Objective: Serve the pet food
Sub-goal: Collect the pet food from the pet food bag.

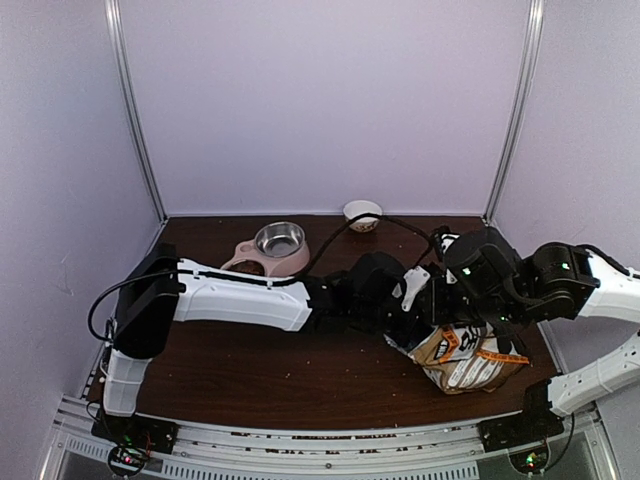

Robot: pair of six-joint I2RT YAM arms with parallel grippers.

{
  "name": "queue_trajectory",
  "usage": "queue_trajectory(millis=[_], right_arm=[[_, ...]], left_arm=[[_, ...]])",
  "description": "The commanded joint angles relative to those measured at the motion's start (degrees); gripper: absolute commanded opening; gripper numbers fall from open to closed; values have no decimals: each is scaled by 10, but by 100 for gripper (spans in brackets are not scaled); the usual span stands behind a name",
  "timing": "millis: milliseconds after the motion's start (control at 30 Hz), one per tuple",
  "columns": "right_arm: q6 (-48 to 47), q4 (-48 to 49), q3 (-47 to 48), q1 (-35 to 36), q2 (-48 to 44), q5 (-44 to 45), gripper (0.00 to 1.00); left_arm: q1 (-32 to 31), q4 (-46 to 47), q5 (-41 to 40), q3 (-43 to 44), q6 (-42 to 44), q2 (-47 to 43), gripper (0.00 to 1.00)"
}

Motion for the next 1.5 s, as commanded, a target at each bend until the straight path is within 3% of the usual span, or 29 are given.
queue_trajectory(millis=[0,333,1033,1467], right_arm=[[-3,114,16,5,2,-23,0],[-1,108,12,3,-9,-20,0],[9,119,-4,-8,-60,-34,0],[5,120,3,-9,-55,-38,0]], left_arm=[[-42,15,181,17,11,42,0],[-23,130,250,-22,-63,14,0],[1,218,229,-169,-122,-119,0],[36,305,182,-297,-292,-208,0]])
